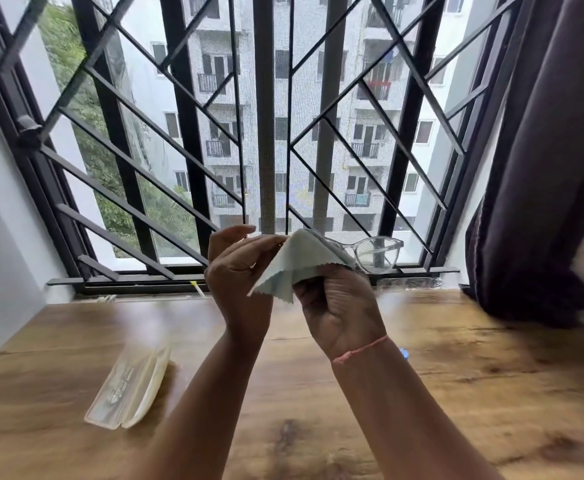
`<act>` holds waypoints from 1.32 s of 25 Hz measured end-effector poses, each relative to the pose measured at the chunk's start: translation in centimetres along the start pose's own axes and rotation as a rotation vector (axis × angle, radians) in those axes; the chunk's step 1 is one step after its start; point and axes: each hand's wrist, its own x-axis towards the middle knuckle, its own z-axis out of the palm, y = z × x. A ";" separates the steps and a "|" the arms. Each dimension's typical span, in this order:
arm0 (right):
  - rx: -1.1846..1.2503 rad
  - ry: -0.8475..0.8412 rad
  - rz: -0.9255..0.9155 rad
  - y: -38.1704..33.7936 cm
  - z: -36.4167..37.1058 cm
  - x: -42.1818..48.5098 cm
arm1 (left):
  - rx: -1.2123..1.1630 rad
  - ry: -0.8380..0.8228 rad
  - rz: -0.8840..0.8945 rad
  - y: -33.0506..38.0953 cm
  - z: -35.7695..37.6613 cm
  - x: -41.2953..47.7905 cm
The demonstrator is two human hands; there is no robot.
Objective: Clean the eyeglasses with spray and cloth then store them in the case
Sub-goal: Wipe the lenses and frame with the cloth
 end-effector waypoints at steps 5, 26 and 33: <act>0.083 0.067 0.079 -0.6 0.2 -0.1 | 0.068 0.067 -0.045 0.2 0.3 0.8; 0.077 -0.004 0.004 1.0 0.6 -1.6 | 0.040 0.025 0.013 0.6 -1.0 -1.1; 0.182 0.017 0.036 0.4 0.7 -2.1 | 0.022 0.165 -0.140 0.8 -0.8 -0.2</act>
